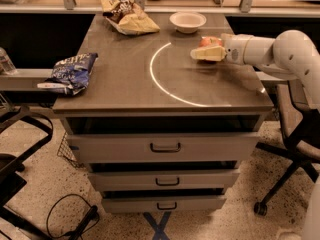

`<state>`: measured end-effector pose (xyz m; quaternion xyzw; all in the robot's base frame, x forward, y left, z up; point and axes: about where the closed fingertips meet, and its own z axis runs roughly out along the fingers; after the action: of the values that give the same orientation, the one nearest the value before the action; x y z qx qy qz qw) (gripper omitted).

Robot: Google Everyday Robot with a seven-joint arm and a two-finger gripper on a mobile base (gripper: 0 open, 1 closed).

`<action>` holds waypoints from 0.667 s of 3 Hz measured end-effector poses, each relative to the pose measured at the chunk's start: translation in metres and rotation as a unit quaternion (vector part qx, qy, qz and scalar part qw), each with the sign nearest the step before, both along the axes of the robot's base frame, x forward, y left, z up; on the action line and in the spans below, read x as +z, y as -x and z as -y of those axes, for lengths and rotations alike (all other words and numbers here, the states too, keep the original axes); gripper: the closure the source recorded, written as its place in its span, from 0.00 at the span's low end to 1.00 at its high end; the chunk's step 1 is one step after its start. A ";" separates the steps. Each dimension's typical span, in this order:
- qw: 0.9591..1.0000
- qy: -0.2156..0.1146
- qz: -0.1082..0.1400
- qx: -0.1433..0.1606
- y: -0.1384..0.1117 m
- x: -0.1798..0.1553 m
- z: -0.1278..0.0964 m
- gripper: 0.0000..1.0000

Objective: Move apple near blue chip bag

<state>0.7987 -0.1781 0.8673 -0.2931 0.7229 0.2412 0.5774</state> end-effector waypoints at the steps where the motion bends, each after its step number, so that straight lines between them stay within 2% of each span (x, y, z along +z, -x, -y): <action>1: 1.000 -0.001 -0.001 0.003 -0.001 -0.001 -0.004 0.35; 2: 1.000 -0.001 -0.001 0.005 -0.001 -0.002 -0.007 0.58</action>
Offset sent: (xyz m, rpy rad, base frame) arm 0.0008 0.0037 -0.0009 0.0009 0.0013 0.0050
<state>0.8001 -0.1708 0.8653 -0.2957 0.7220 0.2452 0.5754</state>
